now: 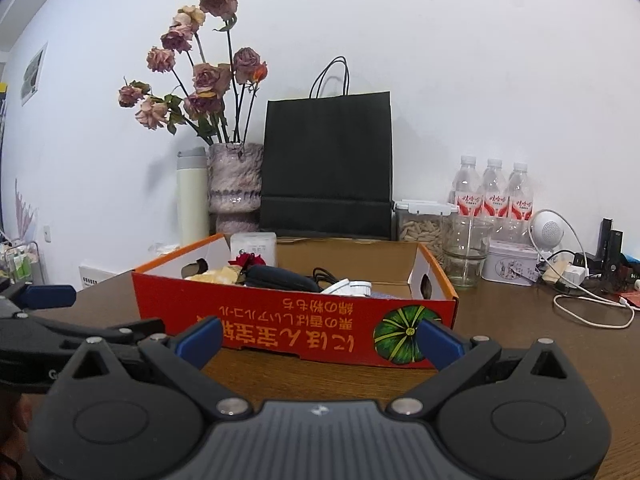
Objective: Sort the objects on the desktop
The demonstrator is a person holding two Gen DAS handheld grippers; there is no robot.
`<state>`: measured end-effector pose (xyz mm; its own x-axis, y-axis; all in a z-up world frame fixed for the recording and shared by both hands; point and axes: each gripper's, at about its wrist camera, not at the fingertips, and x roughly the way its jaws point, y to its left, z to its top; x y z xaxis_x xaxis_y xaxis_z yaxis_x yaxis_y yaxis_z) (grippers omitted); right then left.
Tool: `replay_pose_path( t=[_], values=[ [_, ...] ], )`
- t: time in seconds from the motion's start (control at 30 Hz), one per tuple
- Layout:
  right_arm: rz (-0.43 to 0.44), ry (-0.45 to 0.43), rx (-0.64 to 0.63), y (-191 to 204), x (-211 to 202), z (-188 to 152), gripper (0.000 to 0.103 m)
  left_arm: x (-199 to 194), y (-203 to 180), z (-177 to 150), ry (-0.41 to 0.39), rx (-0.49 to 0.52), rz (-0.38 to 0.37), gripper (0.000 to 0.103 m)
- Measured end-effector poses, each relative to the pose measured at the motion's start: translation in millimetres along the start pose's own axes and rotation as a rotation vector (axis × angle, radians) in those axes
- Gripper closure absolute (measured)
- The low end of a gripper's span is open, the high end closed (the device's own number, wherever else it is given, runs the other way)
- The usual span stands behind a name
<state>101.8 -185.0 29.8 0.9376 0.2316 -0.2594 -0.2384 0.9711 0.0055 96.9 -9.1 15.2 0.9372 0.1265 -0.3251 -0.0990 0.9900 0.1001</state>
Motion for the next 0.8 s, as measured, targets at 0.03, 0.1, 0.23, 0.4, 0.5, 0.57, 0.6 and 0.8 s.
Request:
replay_pose_path(
  t=[0.03,0.1,0.23,0.4,0.5,0.57,0.6,0.8],
  values=[
    [-0.001,0.004,0.002,0.0,0.6,0.1,0.0,0.1,0.1,-0.2,0.002,0.0,0.0,0.0],
    [-0.006,0.007,0.004,0.0,1.2,0.5,0.0,0.2,-0.7,0.0,0.001,0.005,0.006,0.0],
    [-0.007,0.015,0.014,-1.6,2.6,0.9,0.0,0.3,-2.1,0.1,0.0,0.012,0.011,0.0],
    [-0.007,0.019,0.018,-2.4,3.0,0.9,0.0,1.0,-1.9,0.5,0.001,0.013,0.01,0.0],
    [-0.007,0.02,0.019,-2.4,3.7,1.0,0.0,0.9,-2.0,0.5,0.0,0.012,0.011,0.0],
    [-0.006,0.02,0.019,-2.5,3.7,1.0,0.0,0.6,-2.2,0.5,-0.001,0.012,0.011,0.0],
    [-0.006,0.019,0.019,-2.5,3.7,1.0,0.0,0.5,-2.3,0.5,-0.001,0.012,0.012,0.0],
    [-0.007,0.02,0.019,-2.5,3.8,1.0,0.0,1.3,-2.7,0.6,0.0,0.012,0.011,0.0]
  ],
)
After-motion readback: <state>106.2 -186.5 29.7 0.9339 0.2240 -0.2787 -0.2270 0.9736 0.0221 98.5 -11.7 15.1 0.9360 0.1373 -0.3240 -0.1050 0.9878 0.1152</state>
